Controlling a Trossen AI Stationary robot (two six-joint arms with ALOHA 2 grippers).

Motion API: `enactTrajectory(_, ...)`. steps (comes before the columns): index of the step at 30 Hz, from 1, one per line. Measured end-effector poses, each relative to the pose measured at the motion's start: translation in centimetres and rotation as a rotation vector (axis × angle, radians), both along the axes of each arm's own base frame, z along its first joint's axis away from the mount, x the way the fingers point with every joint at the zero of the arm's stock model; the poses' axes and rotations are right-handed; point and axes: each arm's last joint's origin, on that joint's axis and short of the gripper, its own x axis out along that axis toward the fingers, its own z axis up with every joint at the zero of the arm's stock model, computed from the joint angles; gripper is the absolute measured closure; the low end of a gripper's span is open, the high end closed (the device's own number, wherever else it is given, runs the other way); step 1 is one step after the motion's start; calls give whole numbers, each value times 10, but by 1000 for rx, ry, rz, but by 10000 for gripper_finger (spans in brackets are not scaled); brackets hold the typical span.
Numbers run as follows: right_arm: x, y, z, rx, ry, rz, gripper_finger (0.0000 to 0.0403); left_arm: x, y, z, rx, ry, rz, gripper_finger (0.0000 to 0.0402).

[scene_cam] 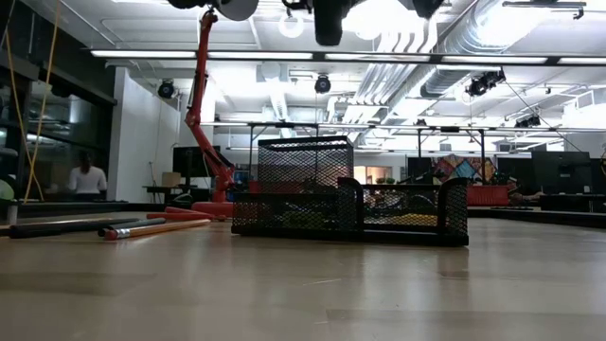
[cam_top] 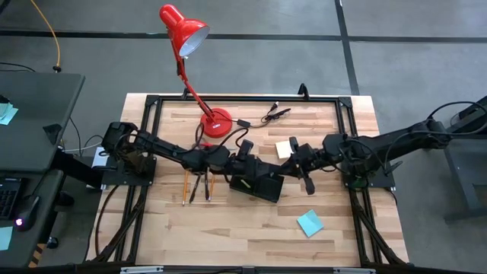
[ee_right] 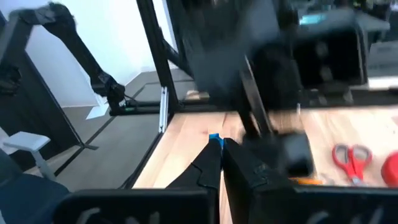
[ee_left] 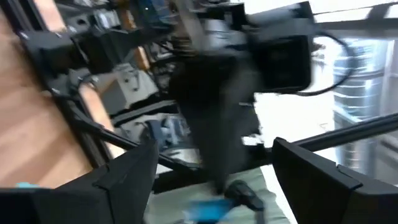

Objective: Pick and place office supplies into organizer
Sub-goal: Put the blue binder clip into the black desk organizer

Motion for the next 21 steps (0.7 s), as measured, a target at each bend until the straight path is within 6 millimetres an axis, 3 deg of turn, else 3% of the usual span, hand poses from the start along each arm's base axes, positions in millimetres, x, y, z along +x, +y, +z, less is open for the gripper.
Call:
enactTrajectory(6,-1,-1,14,-57,46,-10,402,0,0,-5,76,59,1,103)
enactTrajectory(15,-6,2,2,-53,213,8,403,-1,9,-20,213,228,-38,103)
enactTrajectory(21,-11,10,-7,-9,321,33,403,-34,9,-27,296,318,-57,103)
